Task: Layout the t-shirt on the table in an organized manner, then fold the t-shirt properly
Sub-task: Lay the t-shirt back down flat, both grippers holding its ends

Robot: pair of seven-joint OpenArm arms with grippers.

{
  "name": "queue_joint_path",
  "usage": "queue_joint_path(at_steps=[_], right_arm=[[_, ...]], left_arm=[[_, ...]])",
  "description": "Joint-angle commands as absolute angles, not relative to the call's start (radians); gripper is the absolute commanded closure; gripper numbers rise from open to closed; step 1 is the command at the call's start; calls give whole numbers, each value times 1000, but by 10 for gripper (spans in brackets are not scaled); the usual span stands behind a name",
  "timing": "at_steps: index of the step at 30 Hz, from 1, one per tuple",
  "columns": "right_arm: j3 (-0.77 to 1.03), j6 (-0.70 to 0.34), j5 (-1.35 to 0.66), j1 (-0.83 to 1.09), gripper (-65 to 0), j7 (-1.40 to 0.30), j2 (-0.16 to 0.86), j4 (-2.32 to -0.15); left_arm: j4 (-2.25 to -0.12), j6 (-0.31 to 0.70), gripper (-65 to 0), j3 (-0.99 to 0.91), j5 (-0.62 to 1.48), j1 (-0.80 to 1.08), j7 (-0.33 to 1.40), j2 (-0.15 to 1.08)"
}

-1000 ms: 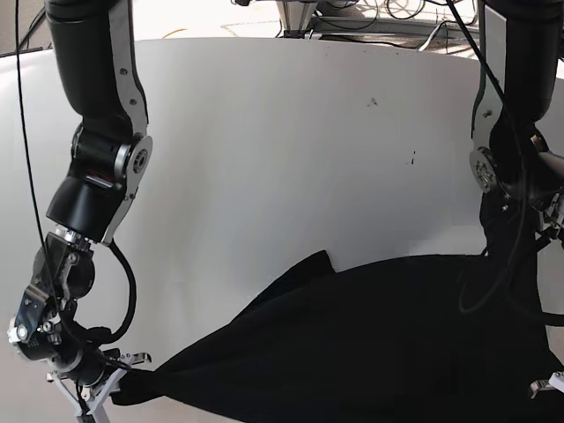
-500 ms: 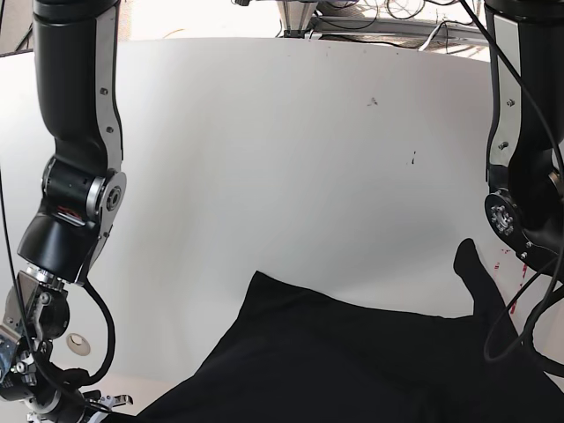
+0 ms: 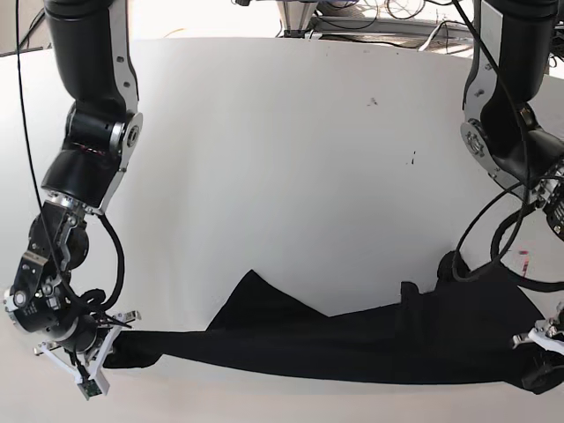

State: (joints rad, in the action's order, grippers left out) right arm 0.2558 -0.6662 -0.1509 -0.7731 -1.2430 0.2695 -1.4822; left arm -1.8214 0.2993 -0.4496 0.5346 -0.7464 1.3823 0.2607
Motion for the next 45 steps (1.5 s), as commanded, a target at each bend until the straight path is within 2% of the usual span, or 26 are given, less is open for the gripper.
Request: queue_joint_path(at_steps=[1,12,24,38,45], right_arm=[[259,-662,-142,-719,0,-1234,282,-1570],[260,-662,-140,-392,0,-1237,222,-1782],[283,-662,-140,-110,0,-1237,147,-1905],[286,-662,-140,56,0,-1236,143,-1913],[286,-653,-134,87,-11,-1231,143,-1911]], left_arm=[[-1854,298,0,-469,568,-711,1342,291],[-1888,298,0,-607,673,-381,1346,331],[-1891,298,0,-739,745,-7,1346,351],[-1888,298,0,-808,832,309,1343,349],[-1886,298,0,-805,831,363,1343,328]])
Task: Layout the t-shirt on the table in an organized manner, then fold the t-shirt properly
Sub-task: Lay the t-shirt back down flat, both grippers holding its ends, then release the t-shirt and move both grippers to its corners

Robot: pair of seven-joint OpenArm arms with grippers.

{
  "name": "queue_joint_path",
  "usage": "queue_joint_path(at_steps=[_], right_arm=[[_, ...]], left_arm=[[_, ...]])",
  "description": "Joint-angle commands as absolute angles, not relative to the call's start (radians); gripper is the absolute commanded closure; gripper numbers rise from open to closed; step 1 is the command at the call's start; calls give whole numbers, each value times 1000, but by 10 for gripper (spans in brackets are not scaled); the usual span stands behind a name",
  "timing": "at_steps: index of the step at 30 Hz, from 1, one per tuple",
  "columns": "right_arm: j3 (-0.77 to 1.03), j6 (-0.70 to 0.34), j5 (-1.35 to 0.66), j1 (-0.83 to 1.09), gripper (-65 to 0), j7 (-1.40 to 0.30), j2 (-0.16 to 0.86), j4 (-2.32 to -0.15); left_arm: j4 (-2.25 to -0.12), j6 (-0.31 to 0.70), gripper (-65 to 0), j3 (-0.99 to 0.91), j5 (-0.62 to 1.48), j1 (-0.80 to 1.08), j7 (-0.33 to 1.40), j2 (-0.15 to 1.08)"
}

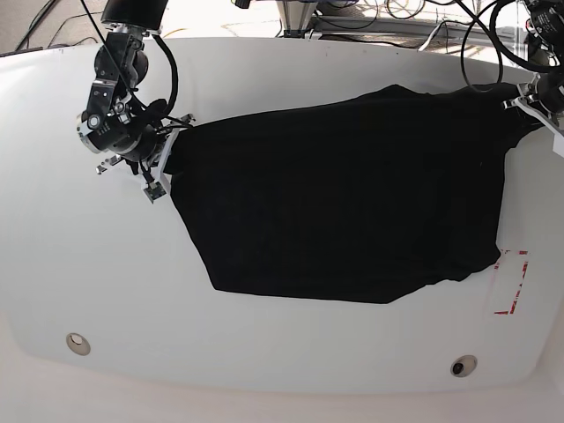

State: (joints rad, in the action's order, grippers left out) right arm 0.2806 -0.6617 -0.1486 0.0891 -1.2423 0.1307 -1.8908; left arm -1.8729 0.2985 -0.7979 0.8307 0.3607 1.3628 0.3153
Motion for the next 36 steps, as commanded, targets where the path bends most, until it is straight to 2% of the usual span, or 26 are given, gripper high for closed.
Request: queue_joint_path(at_steps=[1,4,6,7,9,10,11,14,16,20,36], right_arm=[[288,-653,-133,88,-25,-1231,143,-1911],[288,-651,-133,99,-117,-1230,143,-1911],[288,-651,-133,104,-197,-1228,143,-1911],[288,-651,-133,108,-257,-1222,143,-1911],[288,-651,-133,119,-342,-1213,143,-1911],[288,-651,-133,120,-365,-1211,143,-1911],[288,-651,-133,124,-420,-1208,143,-1911],[288,-651,-133,127,-512,-1208,143,-1911],[288,-651,-133,127,-542,-1207,145,-1911],[308,-654,-136,119,-547,-1204,145,-1913],[343,-661,-139,-12,-547,-1194,81,-1934]], left_arm=[[-1886,298,0,-805,831,369,1343,328],[-1886,298,-32,-803,828,374,1343,326],[-1886,298,-81,-803,826,374,1343,328],[-1886,298,-117,-803,826,374,1343,328],[-1886,298,-182,-803,826,374,1343,328],[-1886,298,-210,-803,826,374,1343,328],[-1886,298,-257,-803,825,374,1343,328],[-1886,298,-372,-802,823,372,1343,329],[-1886,298,-424,-802,823,358,1343,329],[-1879,298,-490,-802,823,320,1343,329],[-1805,298,-496,-805,829,191,1345,481]])
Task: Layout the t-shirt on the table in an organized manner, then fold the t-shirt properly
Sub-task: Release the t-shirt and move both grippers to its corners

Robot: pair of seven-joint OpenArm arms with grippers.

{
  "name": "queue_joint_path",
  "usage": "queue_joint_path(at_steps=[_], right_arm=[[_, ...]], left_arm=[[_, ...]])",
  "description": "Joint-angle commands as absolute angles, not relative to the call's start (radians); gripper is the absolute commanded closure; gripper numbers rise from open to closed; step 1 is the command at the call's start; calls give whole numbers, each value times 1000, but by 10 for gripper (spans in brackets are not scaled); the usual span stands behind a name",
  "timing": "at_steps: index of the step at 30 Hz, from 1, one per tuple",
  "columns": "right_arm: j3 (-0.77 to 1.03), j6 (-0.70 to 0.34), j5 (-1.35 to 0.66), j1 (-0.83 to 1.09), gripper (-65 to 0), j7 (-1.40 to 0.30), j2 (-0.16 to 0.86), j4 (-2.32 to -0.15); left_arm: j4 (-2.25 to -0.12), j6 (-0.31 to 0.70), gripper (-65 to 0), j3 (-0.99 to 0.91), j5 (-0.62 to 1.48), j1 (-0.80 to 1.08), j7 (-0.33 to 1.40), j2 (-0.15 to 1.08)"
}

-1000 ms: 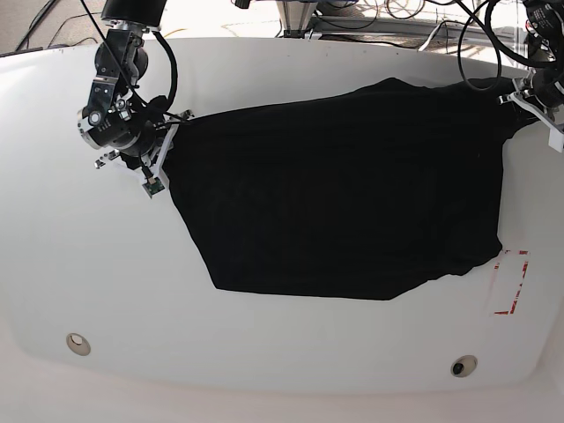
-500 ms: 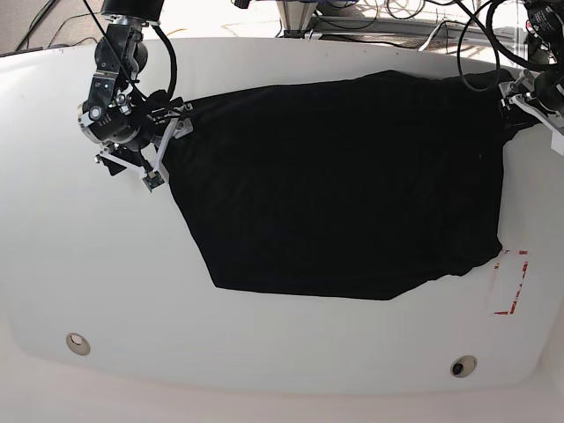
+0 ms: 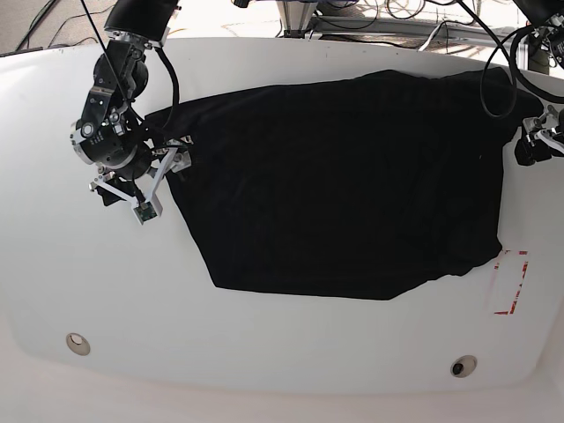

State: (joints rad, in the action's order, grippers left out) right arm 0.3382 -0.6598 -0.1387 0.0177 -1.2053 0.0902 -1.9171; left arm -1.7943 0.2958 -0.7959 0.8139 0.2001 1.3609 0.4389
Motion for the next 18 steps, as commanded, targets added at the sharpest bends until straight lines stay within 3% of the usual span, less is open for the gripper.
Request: queue_joint_path(at_steps=[1,7,18], right_arm=[[343,-662,-137,-18,-547,-1194,68,-1934],[338,-662,-139,-21,-547,-1194,5,-1934],[340,-662,-136,39,-547,-1178,-148,-1939]], left_arm=[[-1805,298,-496,-808,829,189,1345,492],[-1804,298,-496,-809,829,183,1342,536],[-1804,298,-494,-694,825,-56,1340,483]])
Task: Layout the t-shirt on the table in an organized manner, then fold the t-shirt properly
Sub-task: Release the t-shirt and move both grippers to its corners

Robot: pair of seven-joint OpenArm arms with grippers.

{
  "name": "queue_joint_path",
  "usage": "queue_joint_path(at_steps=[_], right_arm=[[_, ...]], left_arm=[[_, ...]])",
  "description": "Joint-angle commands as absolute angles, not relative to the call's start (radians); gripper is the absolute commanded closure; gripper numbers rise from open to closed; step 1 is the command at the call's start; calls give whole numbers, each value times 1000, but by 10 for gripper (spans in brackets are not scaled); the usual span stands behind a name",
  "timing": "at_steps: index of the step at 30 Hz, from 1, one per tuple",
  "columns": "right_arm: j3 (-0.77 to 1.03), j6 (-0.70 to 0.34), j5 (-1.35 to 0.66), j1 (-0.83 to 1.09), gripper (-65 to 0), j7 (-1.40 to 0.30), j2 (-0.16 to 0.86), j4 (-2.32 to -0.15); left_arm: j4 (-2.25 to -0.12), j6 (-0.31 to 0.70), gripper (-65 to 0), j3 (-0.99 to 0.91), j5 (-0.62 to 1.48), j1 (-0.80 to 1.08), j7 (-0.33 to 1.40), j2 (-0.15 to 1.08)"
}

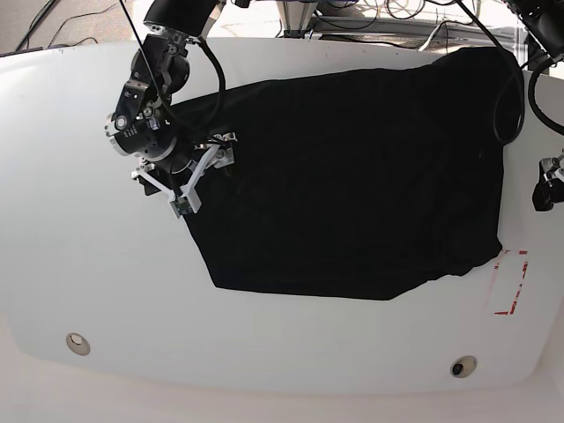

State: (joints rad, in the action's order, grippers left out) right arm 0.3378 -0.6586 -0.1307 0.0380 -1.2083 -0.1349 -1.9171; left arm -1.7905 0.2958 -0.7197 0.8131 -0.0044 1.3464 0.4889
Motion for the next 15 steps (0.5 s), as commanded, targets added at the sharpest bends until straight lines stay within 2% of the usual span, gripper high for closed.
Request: queue_joint_path(at_steps=[1,8,15], right_arm=[[340,-662,-137,50,-547,-1171,-151,-1939],[291,-659,-140,117,-547,-1118,-157,-1937],[249,-661,-140,171,-547,-1112,-157,-1962]], left_arm=[[-1804,298,-494,-677,825,-74,1340,473],[-1804,297,-494,-539,789,-193,1314,397],[-1801,297,-494,-337,641,-213,1164,332]])
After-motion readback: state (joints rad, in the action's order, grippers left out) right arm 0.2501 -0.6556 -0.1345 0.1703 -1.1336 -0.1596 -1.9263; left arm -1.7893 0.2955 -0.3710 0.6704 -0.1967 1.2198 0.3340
